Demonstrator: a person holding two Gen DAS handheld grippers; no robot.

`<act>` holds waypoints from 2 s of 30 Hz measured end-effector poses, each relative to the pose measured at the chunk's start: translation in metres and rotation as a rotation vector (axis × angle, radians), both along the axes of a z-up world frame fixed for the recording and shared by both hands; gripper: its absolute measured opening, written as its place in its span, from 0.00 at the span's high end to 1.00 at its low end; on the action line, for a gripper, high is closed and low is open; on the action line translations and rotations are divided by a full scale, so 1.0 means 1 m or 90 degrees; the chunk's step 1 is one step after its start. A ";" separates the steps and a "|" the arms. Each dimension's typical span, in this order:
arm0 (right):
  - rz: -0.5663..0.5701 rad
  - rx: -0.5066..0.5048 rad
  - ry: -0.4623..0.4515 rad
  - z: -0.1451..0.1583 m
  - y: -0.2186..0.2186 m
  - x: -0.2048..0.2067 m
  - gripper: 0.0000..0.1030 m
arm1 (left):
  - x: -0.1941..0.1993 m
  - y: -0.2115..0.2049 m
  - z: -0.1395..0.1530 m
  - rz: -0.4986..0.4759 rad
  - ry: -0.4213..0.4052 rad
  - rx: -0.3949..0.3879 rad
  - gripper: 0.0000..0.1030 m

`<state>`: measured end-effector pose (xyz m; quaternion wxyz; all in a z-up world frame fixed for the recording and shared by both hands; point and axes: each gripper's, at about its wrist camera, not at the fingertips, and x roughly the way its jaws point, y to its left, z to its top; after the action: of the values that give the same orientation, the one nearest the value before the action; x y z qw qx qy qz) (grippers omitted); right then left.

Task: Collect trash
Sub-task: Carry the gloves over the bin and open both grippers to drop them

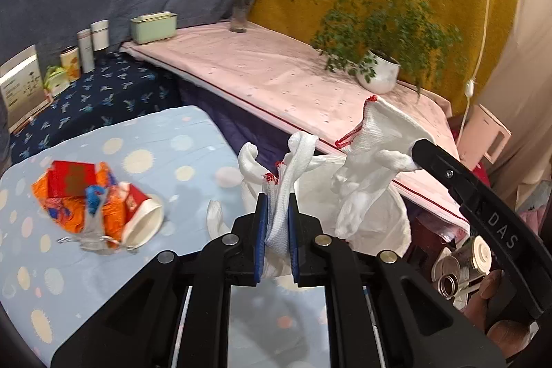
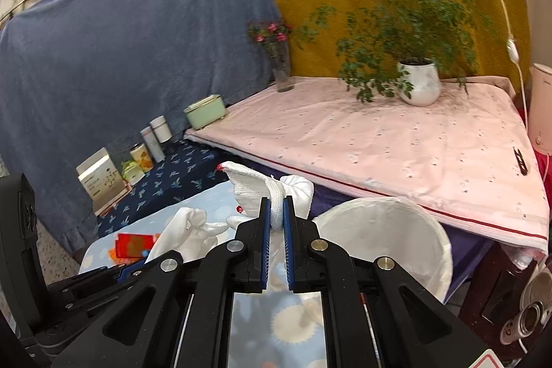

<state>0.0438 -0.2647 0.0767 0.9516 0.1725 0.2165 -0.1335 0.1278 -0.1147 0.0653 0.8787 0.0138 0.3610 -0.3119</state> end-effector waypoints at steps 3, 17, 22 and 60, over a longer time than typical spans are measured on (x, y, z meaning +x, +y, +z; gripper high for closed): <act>-0.021 0.006 0.001 -0.003 -0.021 -0.008 0.93 | -0.004 -0.022 -0.003 -0.025 0.007 0.000 0.89; -0.088 0.033 0.017 -0.025 -0.085 -0.022 0.93 | -0.002 -0.097 -0.019 -0.095 0.023 0.022 0.88; -0.097 0.041 0.027 -0.034 -0.095 -0.020 0.93 | 0.002 -0.111 -0.025 -0.108 0.033 0.024 0.87; -0.020 -0.006 0.041 -0.022 -0.018 0.018 0.64 | 0.036 -0.011 -0.017 0.049 0.016 -0.015 0.36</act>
<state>0.0619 -0.2826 0.0544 0.9426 0.1673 0.2439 -0.1548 0.1640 -0.1257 0.0484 0.8854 -0.0141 0.3689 -0.2824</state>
